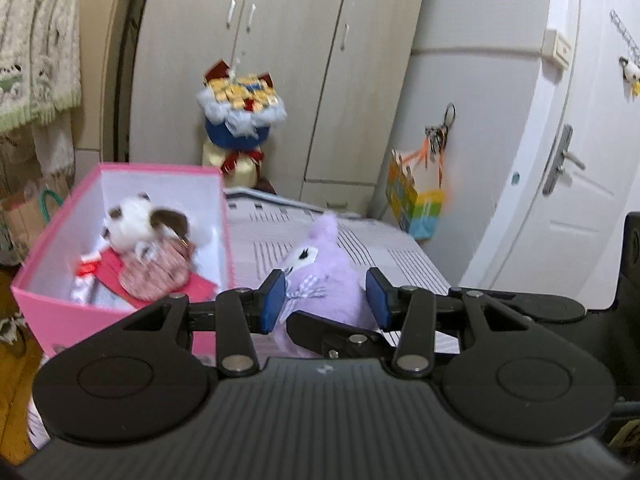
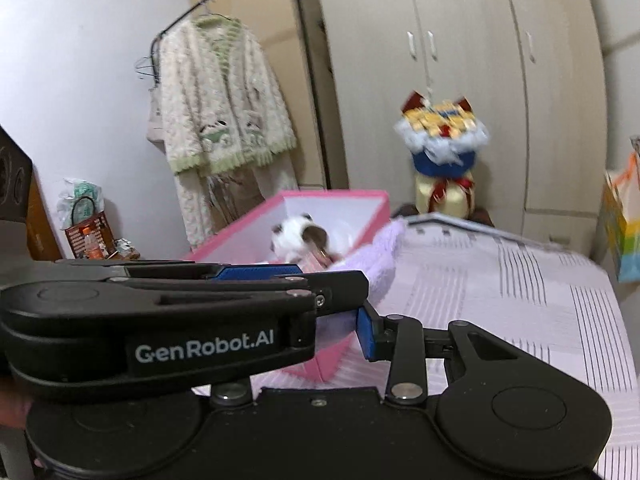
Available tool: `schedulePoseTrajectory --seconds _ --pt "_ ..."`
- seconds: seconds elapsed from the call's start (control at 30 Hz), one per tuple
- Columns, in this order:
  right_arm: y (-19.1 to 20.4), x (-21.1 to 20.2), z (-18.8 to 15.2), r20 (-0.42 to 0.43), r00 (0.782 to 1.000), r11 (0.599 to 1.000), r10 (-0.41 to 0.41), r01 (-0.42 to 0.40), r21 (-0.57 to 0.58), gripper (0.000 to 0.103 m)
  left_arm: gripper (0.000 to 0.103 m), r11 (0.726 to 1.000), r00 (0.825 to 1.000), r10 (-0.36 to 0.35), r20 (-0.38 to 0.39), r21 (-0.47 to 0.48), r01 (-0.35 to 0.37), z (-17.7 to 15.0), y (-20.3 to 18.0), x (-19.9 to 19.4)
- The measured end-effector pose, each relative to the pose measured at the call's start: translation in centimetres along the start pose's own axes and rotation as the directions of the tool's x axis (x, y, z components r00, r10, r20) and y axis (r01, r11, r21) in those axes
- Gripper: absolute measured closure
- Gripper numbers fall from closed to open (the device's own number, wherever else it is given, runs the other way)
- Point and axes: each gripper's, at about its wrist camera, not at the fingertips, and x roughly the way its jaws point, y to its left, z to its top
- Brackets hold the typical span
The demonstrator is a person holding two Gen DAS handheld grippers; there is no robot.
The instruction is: Organize soft objects
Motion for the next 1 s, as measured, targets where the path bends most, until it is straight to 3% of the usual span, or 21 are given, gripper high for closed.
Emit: schedulePoseTrajectory --seconds 0.13,0.17,0.2,0.3,0.4,0.47,0.67,0.73,0.9,1.0 --pt "0.9 1.6 1.8 0.024 0.999 0.999 0.043 -0.042 -0.027 0.068 0.06 1.0 0.999 0.029 0.044 -0.001 -0.029 1.4 1.9 -0.2" --pt "0.9 2.2 2.1 0.023 0.998 0.998 0.067 -0.066 -0.023 0.071 0.06 0.999 0.998 0.035 0.049 -0.004 -0.035 1.7 2.4 -0.1" --pt "0.9 2.8 2.4 0.017 0.994 0.995 0.103 -0.103 -0.018 0.081 0.06 1.0 0.998 0.029 0.047 -0.01 -0.029 1.9 2.9 0.1" --pt "1.6 5.0 3.0 -0.001 0.977 0.976 0.215 -0.215 -0.018 0.09 0.061 0.999 1.0 0.011 0.029 -0.044 -0.01 2.6 4.8 1.5" --pt "1.3 7.8 3.6 -0.018 0.973 0.973 0.229 -0.229 -0.021 0.091 0.061 0.995 0.999 0.05 0.017 -0.091 -0.049 2.9 7.0 3.2" --pt "0.1 8.6 3.7 -0.027 0.976 0.976 0.218 -0.218 0.006 0.091 0.061 0.99 1.0 0.028 0.002 -0.136 -0.028 2.8 8.4 4.0" --pt "-2.5 7.0 2.4 -0.07 0.988 0.99 0.136 -0.138 -0.024 0.083 0.061 0.992 0.999 -0.025 -0.042 -0.121 0.02 1.9 8.4 5.7" --pt "-2.9 6.2 1.6 -0.078 0.992 0.994 0.1 -0.104 -0.041 0.069 0.061 0.992 0.997 -0.053 -0.062 -0.114 0.046 1.3 7.9 6.2" --pt "-5.3 5.2 0.0 -0.088 0.996 0.999 0.029 -0.032 -0.023 0.057 0.058 0.993 0.989 -0.096 -0.113 -0.077 0.088 -0.2 5.8 7.2" --pt "-7.4 4.7 -0.4 -0.105 0.994 1.0 -0.004 0.004 0.0 0.049 0.056 0.997 0.991 -0.08 -0.106 -0.026 0.078 -1.2 4.4 6.9"
